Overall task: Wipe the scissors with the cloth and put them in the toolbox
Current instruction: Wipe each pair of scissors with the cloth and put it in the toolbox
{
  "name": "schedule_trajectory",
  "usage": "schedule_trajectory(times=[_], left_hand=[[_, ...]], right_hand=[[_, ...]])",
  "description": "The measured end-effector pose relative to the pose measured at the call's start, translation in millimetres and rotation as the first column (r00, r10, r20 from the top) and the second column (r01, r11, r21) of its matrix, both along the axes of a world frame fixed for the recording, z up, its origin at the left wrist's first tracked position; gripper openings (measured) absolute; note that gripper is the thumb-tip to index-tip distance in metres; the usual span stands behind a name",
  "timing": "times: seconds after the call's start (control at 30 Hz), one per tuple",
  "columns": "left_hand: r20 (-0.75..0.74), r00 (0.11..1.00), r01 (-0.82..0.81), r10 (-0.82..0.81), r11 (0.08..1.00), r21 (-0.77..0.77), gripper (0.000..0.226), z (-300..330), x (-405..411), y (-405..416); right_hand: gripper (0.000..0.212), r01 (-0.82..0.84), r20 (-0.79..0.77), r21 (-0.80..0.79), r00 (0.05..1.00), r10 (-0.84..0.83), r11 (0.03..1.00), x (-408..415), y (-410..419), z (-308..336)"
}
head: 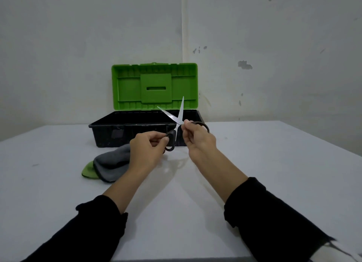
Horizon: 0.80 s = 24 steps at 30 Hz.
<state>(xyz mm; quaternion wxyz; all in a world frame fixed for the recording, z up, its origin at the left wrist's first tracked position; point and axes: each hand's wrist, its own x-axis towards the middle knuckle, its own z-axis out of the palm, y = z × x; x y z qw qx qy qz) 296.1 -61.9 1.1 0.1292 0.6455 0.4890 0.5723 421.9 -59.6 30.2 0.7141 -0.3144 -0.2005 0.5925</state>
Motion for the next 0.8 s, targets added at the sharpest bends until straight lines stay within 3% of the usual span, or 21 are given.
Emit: schedule_trajectory(times=[0.2,0.4,0.5,0.57,0.67,0.73,0.8], left_hand=[[-0.085,0.996,0.022,-0.02,0.999,0.023,0.014,-1,-31,3],[-0.314,0.949,0.039,-0.025,0.999,0.037,0.016,2,-53,7],[-0.513,0.858,0.073,-0.014,0.993,0.096,0.025,1,-62,10],[-0.64,0.764,-0.021,0.077,0.995,0.094,0.037,0,-68,13],[-0.783,0.606,-0.148,0.139,0.987,0.061,0.032,-2,-75,17],[-0.741,0.656,-0.159,0.145,0.986,0.053,0.023,-1,-76,19],[-0.575,0.799,-0.187,0.177,0.981,0.042,0.016,4,-76,20]], right_hand=[[0.015,-0.033,0.057,-0.065,0.998,0.036,0.997,-33,10,-4],[0.014,-0.043,0.122,-0.041,0.991,0.048,0.998,-39,14,-13],[0.016,-0.046,0.15,-0.038,0.987,0.051,0.998,-35,14,-14],[0.015,-0.057,0.207,-0.025,0.977,0.061,0.998,-28,14,-13],[0.014,-0.057,0.413,0.028,0.91,0.04,0.998,-16,12,-9],[0.015,-0.057,0.548,0.084,0.837,0.002,0.995,-9,10,-5],[0.016,-0.081,0.59,0.114,0.807,-0.002,0.99,-3,7,2]])
